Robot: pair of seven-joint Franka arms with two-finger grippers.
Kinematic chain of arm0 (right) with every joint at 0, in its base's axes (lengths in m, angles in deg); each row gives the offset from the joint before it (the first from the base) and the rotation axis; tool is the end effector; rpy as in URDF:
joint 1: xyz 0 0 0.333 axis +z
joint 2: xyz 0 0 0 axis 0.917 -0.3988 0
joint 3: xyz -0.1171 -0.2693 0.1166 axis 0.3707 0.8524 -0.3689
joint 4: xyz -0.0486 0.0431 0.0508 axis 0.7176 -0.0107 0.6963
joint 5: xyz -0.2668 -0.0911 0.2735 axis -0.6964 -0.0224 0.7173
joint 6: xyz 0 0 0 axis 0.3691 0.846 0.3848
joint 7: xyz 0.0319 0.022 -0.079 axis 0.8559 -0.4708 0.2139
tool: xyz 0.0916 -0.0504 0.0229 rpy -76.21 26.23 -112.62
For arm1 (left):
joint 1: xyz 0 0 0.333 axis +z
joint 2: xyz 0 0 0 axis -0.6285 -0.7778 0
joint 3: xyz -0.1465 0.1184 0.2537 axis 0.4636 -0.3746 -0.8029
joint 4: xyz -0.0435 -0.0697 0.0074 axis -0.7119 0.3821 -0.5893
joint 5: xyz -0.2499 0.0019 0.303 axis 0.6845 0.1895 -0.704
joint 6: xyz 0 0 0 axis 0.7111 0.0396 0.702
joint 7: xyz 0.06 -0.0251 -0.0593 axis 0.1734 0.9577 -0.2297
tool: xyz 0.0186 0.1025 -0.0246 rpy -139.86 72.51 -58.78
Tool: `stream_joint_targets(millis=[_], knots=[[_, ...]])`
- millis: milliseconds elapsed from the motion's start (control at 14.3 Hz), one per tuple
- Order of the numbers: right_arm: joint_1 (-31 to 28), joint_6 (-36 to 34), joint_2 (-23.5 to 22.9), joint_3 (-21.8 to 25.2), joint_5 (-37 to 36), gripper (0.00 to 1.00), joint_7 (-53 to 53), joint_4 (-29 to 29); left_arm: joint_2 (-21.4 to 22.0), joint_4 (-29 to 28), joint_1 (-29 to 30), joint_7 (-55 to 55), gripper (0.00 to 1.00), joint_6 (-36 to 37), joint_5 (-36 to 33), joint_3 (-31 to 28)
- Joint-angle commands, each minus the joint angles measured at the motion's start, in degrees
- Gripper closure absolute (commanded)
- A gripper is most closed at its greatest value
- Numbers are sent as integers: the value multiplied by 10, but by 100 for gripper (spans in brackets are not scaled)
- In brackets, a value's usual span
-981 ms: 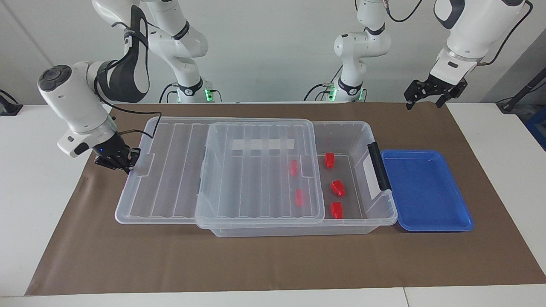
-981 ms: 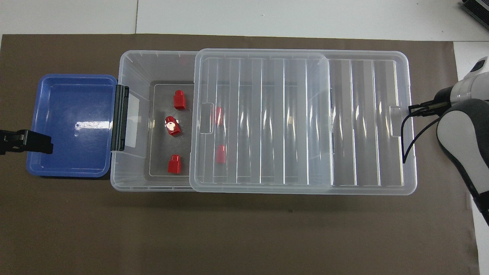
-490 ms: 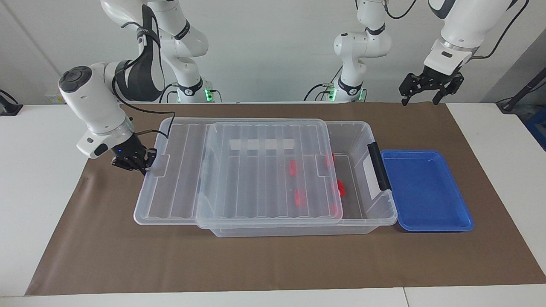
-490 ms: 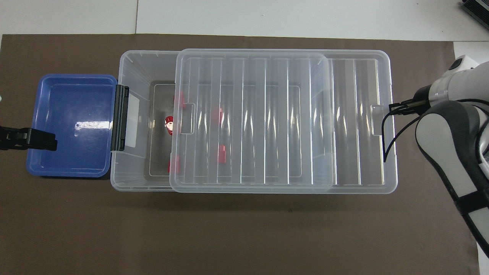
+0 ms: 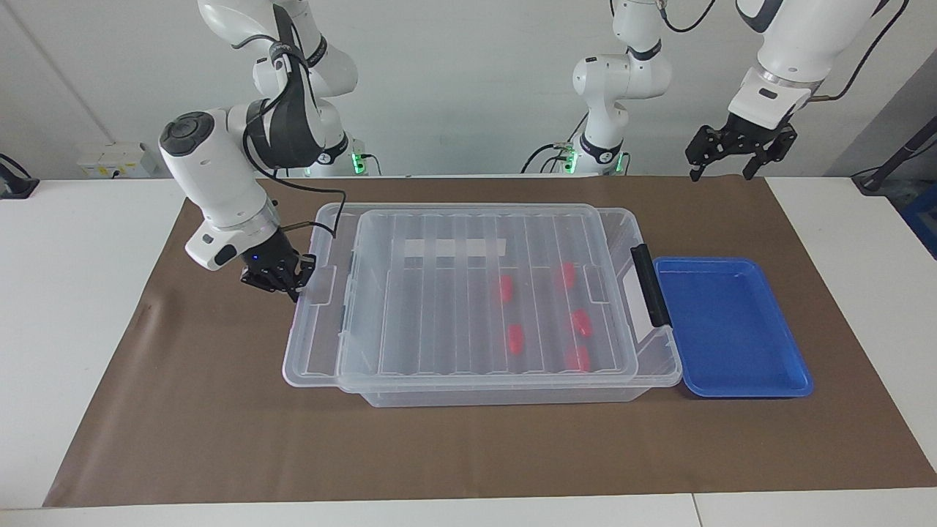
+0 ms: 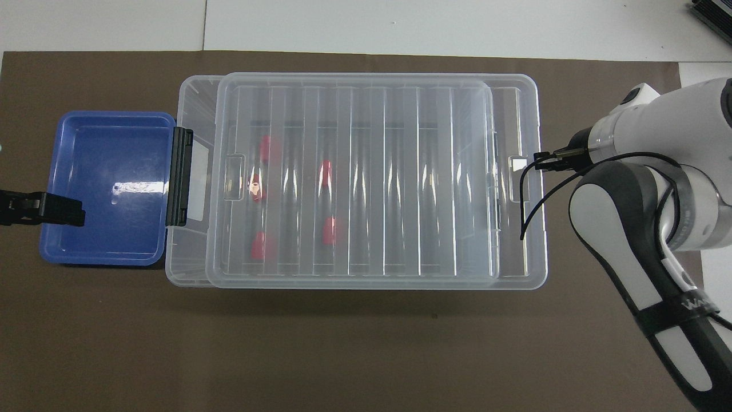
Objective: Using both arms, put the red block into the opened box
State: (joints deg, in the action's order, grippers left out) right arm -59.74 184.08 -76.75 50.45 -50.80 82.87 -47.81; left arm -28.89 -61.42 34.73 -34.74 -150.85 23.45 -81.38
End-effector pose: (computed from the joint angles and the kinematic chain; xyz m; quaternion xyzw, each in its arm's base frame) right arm 0.6095 0.0589 0.4604 -0.9960 -0.0425 -0.0541 0.0576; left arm 0.5074 -0.0337 0.6346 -0.9992 0.0357 0.0091 0.0157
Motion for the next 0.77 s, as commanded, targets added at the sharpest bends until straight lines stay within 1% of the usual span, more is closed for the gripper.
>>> stream_joint_targets(millis=[0, 140, 280, 350, 700], knots=[[-1, 18, 0, -7, 13, 100, 15, -6, 7, -2, -9, -3, 0, 6, 7, -6], [10, 18, 0, -7, 14, 100, 18, -6, 8, -3, -8, -2, 0, 6, 7, -6], [12, 20, 0, -7, 54, 100, 18, -6, 11, -7, -4, 1, 0, 6, 7, -5], [12, 20, 0, -8, 63, 100, 18, -6, 11, -9, -6, 2, 0, 5, 7, -5], [19, 20, 0, -7, 64, 100, 18, -6, 11, -10, -2, 3, 0, 1, 7, -5]])
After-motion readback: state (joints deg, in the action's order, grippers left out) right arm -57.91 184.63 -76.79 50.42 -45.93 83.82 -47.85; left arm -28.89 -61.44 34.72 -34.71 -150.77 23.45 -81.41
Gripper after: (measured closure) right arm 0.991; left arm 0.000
